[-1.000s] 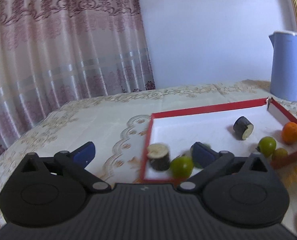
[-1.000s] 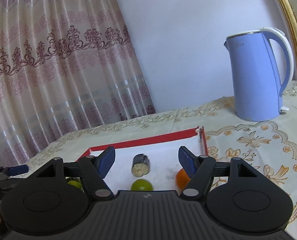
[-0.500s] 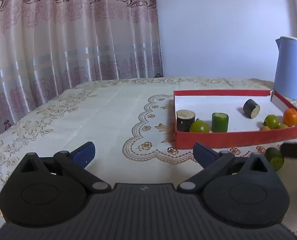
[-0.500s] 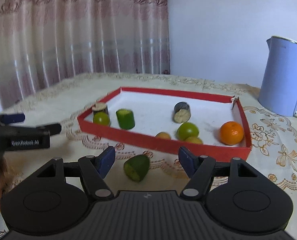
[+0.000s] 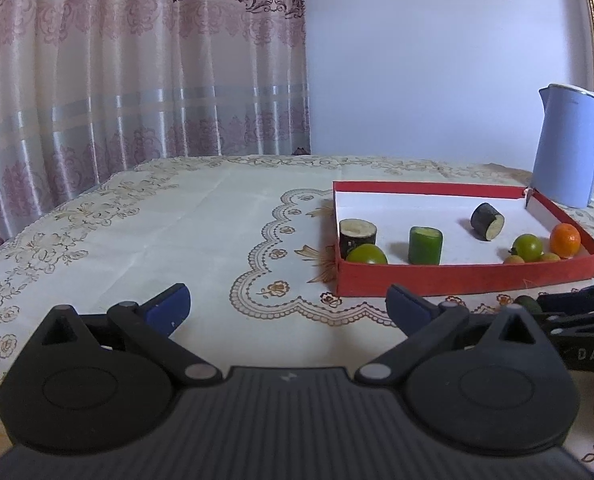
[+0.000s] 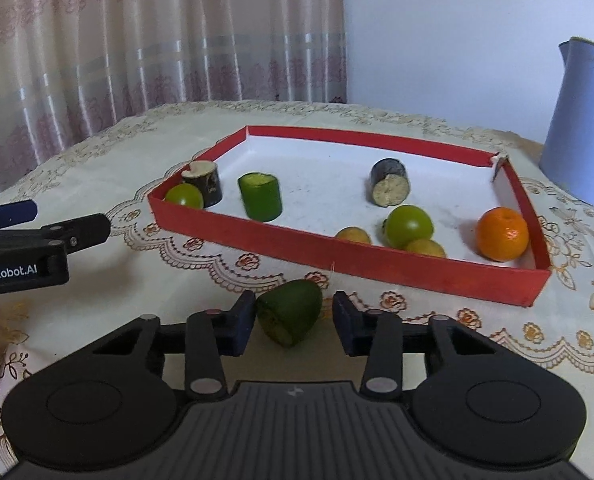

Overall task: Organize fruits
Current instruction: 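Move the right tool to the cucumber slice and close on it, then carry the cucumber slice into the red tray and open the right gripper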

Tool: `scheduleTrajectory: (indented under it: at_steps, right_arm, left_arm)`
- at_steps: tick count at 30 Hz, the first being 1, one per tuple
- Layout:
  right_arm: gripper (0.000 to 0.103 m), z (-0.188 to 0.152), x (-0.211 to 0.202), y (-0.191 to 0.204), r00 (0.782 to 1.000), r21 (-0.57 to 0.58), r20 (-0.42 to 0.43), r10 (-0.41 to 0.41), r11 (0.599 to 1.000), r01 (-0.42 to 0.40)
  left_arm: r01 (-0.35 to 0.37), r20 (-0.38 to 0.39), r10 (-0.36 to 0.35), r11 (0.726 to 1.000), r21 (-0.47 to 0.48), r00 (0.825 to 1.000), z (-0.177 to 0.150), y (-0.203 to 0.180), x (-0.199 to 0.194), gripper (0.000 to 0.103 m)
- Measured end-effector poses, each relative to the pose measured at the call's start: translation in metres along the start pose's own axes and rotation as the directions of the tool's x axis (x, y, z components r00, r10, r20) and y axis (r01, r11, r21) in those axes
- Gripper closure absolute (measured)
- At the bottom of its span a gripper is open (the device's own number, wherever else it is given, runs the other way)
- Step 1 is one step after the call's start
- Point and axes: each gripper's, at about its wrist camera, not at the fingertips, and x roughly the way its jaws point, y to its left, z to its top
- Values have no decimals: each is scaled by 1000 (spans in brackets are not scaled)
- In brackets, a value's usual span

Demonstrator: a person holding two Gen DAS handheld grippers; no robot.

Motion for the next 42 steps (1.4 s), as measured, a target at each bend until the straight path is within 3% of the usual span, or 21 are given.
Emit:
scheduleTrajectory:
  at_steps: [9,28,42]
  right_arm:
    - [69,0,0,2,1000,0,3,6,1000,-6]
    - [69,18,-51,-9,986,28,168,-3,1000,-2]
    - [69,60,-23,-21,976,33,210,-65,998,59]
  left_arm:
    - [5,-12,-5,1000,-3,1000,0,0,2,0]
    - [9,-21,-9,1000,-4,1000,-1,0,4,0]
    - [27,-35,-28,1000,-8,999,-2,0,6,0]
